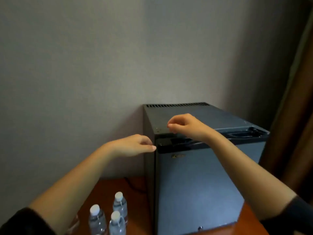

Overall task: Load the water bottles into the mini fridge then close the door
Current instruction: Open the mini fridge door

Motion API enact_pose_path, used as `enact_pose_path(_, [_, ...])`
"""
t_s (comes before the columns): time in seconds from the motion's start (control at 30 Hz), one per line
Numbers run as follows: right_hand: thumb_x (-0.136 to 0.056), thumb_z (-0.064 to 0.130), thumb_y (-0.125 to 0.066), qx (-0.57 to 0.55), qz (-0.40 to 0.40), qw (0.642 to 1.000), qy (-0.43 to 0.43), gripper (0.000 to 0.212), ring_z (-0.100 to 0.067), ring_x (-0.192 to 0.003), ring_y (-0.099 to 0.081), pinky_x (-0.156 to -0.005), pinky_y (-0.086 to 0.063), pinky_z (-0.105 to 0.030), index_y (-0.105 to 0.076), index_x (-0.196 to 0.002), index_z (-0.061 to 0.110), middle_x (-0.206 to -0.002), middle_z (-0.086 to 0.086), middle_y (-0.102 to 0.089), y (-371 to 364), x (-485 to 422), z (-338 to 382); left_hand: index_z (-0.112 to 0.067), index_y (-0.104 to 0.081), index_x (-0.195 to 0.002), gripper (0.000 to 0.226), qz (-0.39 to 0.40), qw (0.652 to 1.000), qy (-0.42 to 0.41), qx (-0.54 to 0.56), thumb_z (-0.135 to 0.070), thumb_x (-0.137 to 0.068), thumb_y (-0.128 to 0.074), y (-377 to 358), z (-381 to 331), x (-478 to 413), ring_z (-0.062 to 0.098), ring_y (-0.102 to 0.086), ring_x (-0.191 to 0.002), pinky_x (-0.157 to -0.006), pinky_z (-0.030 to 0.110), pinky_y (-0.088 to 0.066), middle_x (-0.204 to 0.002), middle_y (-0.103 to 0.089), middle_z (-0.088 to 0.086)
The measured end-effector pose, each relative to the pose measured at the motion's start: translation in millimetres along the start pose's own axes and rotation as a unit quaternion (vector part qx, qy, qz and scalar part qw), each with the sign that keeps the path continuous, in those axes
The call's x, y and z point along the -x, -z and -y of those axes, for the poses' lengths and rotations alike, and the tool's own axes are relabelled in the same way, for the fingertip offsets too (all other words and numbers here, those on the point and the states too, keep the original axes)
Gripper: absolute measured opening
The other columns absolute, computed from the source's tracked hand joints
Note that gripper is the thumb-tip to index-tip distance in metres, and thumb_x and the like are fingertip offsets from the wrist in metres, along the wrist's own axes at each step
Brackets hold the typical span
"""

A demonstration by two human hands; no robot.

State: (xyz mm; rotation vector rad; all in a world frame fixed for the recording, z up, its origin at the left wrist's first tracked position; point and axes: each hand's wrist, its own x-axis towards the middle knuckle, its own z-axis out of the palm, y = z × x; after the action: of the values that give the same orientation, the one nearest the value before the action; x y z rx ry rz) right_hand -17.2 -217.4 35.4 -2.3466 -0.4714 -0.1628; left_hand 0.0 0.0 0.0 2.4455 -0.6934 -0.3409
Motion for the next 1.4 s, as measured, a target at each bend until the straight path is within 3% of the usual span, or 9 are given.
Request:
enact_pose_path(0.13, [-0.093,0.035,-0.053,0.161,-0.004,0.987,0.019,0.024,-0.015,-0.094,-0.061,-0.079,-0.046,-0.028,-0.067,-0.103,0.018,-0.094,0.005,-0.064,-15.2,9.7,-9.9,-0.014,-0.052,-0.125,0.042,0.013,1.0,0.011,0.015,-0.038,-0.092,-0.054,-28.3,6.8,-0.6,0.013,-0.053,-0.118,-0.099,0.026,-0.042,-0.122,-0.057,-0.003])
enact_pose_path(0.3, [-0.092,0.054,-0.044,0.359,0.006,0.93,0.077,0.046,-0.026,-0.104,-0.054,-0.08,-0.036,-0.036,-0.062,-0.115,0.018,-0.11,-0.005,-0.058,-25.3,10.5,-12.5,-0.02,-0.05,-0.123,0.05,-0.028,0.995,0.017,0.091,-0.048,-0.083,-0.062,-61.3,9.9,-6.7,0.011,-0.054,-0.115,-0.102,0.033,-0.044,-0.124,-0.057,-0.002])
enact_pose_path(0.47, [-0.089,0.06,-0.045,0.385,-0.035,0.911,0.147,0.052,-0.026,-0.09,-0.059,-0.067,-0.033,-0.032,-0.066,-0.095,0.013,-0.098,-0.004,-0.061,-26.9,4.1,-13.2,-0.023,-0.053,-0.104,0.045,-0.133,0.988,0.061,0.038,-0.056,-0.076,-0.066,-77.3,-2.4,-11.2,0.012,-0.055,-0.099,-0.075,0.026,-0.045,-0.105,-0.059,-0.006])
enact_pose_path(0.57, [-0.088,0.06,-0.048,0.378,-0.049,0.909,0.169,0.052,-0.027,-0.091,-0.059,-0.066,-0.035,-0.031,-0.064,-0.096,0.011,-0.099,-0.006,-0.062,-28.9,0.8,-18.0,-0.023,-0.058,-0.105,0.047,-0.177,0.979,0.073,0.069,-0.055,-0.073,-0.07,-85.2,-3.9,-10.3,0.011,-0.059,-0.099,-0.084,0.032,-0.05,-0.103,-0.065,-0.007])
enact_pose_path(0.8, [-0.088,0.059,-0.047,0.363,-0.065,0.912,0.18,0.051,-0.027,-0.095,-0.056,-0.068,-0.035,-0.031,-0.062,-0.1,0.012,-0.101,-0.005,-0.061,-31.6,3.7,-23.2,-0.037,-0.052,-0.089,0.034,-0.204,0.972,0.069,0.09,-0.057,-0.069,-0.072,-97.4,-8.4,-5.7,0.006,-0.061,-0.094,-0.085,0.032,-0.053,-0.096,-0.065,-0.014])
enact_pose_path(0.9, [-0.086,0.063,-0.047,0.356,-0.078,0.917,0.16,0.053,-0.025,-0.095,-0.056,-0.069,-0.034,-0.031,-0.062,-0.099,0.014,-0.099,-0.002,-0.061,-34.4,15.4,-18.1,-0.025,-0.059,-0.091,0.058,-0.196,0.976,0.062,0.076,-0.072,-0.059,-0.065,-96.1,-4.4,0.8,0.011,-0.063,-0.089,-0.083,0.041,-0.054,-0.091,-0.068,-0.005])
enact_pose_path(1.1, [-0.077,0.072,-0.046,0.326,-0.147,0.928,0.1,0.057,-0.02,-0.088,-0.053,-0.071,-0.026,-0.029,-0.063,-0.09,0.019,-0.085,0.006,-0.055,-45.4,70.2,-4.9,-0.025,-0.063,-0.081,0.057,-0.135,0.99,-0.015,0.036,-0.076,-0.057,-0.06,-94.7,-3.6,25.2,0.009,-0.064,-0.076,-0.075,0.042,-0.055,-0.077,-0.068,-0.002])
enact_pose_path(1.27, [-0.07,0.073,-0.034,0.324,-0.176,0.929,0.029,0.058,-0.015,-0.083,-0.052,-0.073,-0.024,-0.026,-0.06,-0.085,0.024,-0.079,0.012,-0.048,-46.9,123.7,15.3,-0.021,-0.066,-0.08,0.035,-0.034,0.988,-0.141,0.052,-0.053,-0.067,-0.071,-84.0,-23.6,52.4,0.004,-0.066,-0.071,-0.072,0.031,-0.055,-0.074,-0.07,-0.002])
enact_pose_path(1.4, [-0.073,0.062,-0.053,0.239,-0.212,0.947,-0.029,0.044,-0.016,-0.086,-0.057,-0.078,-0.041,-0.033,-0.064,-0.088,0.022,-0.084,0.008,-0.058,-41.7,177.1,24.5,-0.028,-0.056,-0.109,0.057,-0.05,0.955,-0.29,-0.025,-0.063,-0.066,-0.069,-89.2,-53.2,53.8,-0.001,-0.055,-0.098,-0.085,0.018,-0.046,-0.103,-0.059,-0.014])
